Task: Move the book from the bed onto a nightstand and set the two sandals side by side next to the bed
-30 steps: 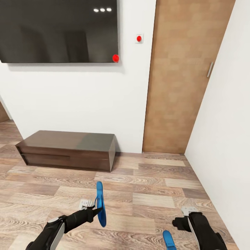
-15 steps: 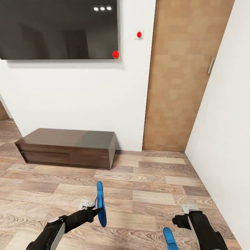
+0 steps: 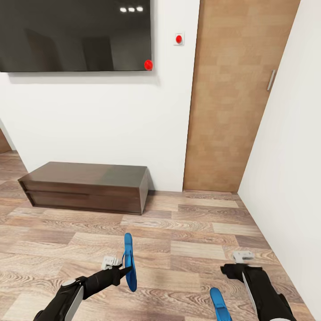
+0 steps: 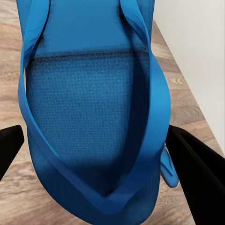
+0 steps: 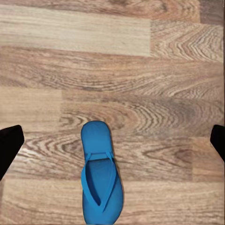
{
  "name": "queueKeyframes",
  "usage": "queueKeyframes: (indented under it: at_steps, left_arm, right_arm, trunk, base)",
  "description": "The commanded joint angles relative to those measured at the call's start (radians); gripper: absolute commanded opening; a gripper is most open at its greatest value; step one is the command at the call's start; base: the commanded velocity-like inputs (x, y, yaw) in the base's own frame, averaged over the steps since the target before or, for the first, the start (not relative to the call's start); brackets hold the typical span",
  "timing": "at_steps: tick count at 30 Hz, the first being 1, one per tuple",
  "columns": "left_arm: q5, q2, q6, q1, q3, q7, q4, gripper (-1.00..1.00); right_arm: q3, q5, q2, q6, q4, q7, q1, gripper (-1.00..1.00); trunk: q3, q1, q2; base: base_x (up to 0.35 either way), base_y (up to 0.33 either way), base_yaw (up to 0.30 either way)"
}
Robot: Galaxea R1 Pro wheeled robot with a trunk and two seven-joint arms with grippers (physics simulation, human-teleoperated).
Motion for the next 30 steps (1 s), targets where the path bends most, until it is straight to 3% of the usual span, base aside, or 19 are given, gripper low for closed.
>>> queueKeyframes:
  at_steps: [1, 5, 9, 30]
  left_arm:
    - [0.007, 0.000, 0.010, -0.001, 0.002, -0.004, 0.000, -1.00]
    - [0.006, 0.000, 0.010, -0.001, 0.002, -0.004, 0.000, -1.00]
    - [0.006, 0.000, 0.010, -0.001, 0.002, -0.004, 0.000, -1.00]
    - [0.006, 0.000, 0.010, -0.001, 0.002, -0.004, 0.000, -1.00]
  right_arm:
    - [-0.003, 0.010, 0.001, -0.047, 0.003, 0.008, 0.000, 1.00]
    - [-0.004, 0.007, 0.001, -0.206, 0.066, 0.007, -0.001, 1.00]
    - [-0.004, 0.008, 0.001, -0.265, 0.113, 0.006, -0.001, 1.00]
    - [-0.013, 0.008, -0.004, -0.287, 0.119, 0.006, -0.001, 1.00]
  trunk:
    - [-0.004, 0.004, -0.008]
    - [-0.017, 0.019, -0.036]
    - [-0.032, 0.021, -0.037]
    - [-0.113, 0.030, -0.042]
  base:
    - [0.000, 0.000, 0.000]
    - [0.000, 0.000, 0.000]
    - [0.000, 0.000, 0.000]
    - [0.000, 0.000, 0.000]
